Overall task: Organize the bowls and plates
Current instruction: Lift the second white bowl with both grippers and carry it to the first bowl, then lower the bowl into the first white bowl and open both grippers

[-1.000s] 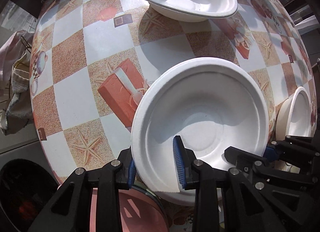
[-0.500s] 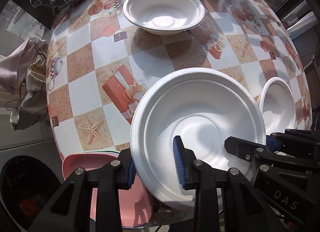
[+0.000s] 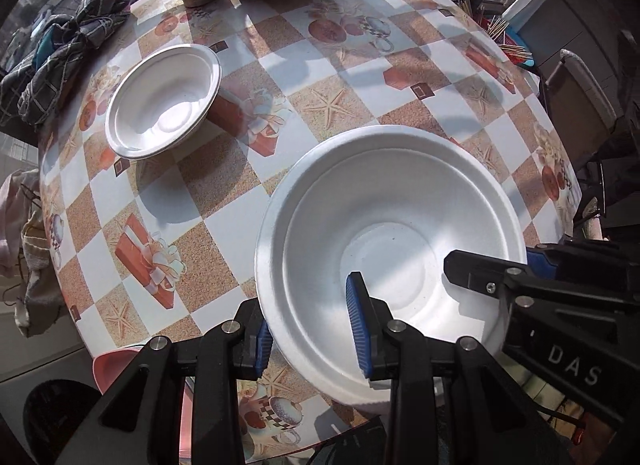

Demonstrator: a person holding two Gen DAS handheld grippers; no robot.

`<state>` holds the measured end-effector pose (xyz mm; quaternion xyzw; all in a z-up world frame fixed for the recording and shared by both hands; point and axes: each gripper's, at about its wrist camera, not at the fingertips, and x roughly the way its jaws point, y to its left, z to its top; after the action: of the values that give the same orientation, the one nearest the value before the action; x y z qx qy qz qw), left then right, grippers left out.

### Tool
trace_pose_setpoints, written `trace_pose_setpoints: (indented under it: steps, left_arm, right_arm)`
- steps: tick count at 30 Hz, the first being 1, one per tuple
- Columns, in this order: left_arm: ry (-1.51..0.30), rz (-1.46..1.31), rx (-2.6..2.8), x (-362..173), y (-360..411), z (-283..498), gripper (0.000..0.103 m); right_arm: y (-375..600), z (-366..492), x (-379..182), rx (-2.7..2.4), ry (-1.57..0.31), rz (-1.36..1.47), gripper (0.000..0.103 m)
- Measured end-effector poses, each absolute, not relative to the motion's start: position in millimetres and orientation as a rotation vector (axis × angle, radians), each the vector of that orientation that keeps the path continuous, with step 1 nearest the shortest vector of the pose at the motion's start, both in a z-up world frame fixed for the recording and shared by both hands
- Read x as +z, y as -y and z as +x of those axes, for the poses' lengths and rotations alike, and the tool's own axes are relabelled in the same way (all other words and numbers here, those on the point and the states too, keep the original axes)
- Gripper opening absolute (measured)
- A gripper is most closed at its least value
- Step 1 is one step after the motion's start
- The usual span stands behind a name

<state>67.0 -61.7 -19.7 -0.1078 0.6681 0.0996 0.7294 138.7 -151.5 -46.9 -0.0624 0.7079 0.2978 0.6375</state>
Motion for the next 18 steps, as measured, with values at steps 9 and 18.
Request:
trace_pose_setpoints:
  steps: [9, 18]
  left_arm:
    - [-1.528, -0.178, 0.145, -39, 89, 94, 0.038]
    - [-1.55, -0.17, 0.153, -52, 92, 108, 0.038]
  right_arm:
    - [185, 159, -56, 0.607, -1.631, -0.087, 0.022]
    - [186, 168, -70, 0.6, -1.649, -0.117, 0.022]
